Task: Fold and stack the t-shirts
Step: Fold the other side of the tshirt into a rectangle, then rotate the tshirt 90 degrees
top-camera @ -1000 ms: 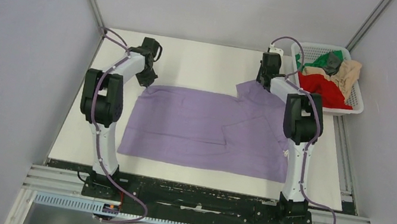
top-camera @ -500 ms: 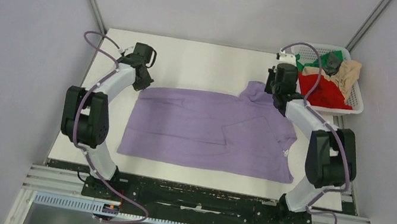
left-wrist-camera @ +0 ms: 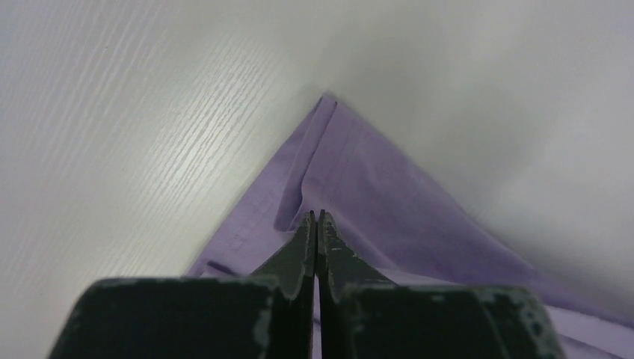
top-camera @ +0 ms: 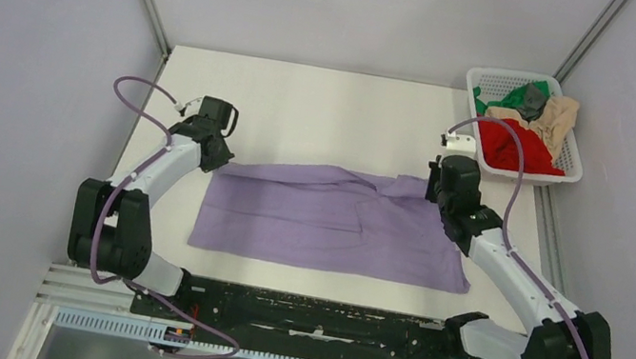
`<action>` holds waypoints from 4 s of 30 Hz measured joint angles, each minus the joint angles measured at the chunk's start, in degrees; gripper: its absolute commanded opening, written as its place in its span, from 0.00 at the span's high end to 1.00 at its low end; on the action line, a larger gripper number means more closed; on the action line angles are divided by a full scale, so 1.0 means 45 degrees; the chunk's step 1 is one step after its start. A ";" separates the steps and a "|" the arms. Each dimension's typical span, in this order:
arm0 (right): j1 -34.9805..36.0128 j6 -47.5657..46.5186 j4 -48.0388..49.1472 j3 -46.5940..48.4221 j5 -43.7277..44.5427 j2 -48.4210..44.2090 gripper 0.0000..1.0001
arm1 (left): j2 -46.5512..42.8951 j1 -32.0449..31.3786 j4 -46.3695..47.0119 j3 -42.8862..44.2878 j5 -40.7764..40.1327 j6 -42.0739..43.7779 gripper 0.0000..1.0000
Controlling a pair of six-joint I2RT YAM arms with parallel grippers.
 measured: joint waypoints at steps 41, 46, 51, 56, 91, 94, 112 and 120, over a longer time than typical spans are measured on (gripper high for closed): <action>0.0695 0.1821 -0.6251 -0.2958 -0.4376 -0.5445 0.02 | -0.3750 -0.0005 0.0816 -0.2982 0.2035 -0.1477 0.00; 0.0680 0.1292 -0.3565 -0.2667 -0.3827 -0.2613 0.02 | -0.2098 -0.0121 0.2074 -0.3002 0.4333 -0.1472 0.00; 0.0461 0.1098 -0.2234 -0.2662 -0.3512 -0.0529 0.02 | -0.1190 -0.0131 0.2467 -0.3371 0.4993 -0.1462 0.00; 0.0335 0.1078 -0.1647 -0.2754 -0.4867 -0.0151 0.02 | -0.0981 -0.0131 0.2569 -0.3580 0.4920 -0.1452 0.00; -0.0092 0.4571 -0.1098 -0.5353 -0.5047 -0.3075 0.02 | 0.0879 -0.2001 0.3109 -0.2293 0.4891 -0.0622 0.00; -0.0296 0.4561 0.0267 -0.5236 -0.5037 -0.2040 0.02 | 0.0792 -0.1982 0.3405 -0.2506 0.4838 -0.0646 0.00; -0.0889 0.1962 0.4245 1.0355 -0.8150 1.3925 0.02 | -0.2861 -0.5105 0.4682 -0.5994 0.4269 -0.3254 0.00; -0.0155 0.0544 0.2982 1.6626 -0.7363 1.7636 0.02 | -0.0374 -0.8495 0.6795 -0.4614 0.4925 -0.3696 0.00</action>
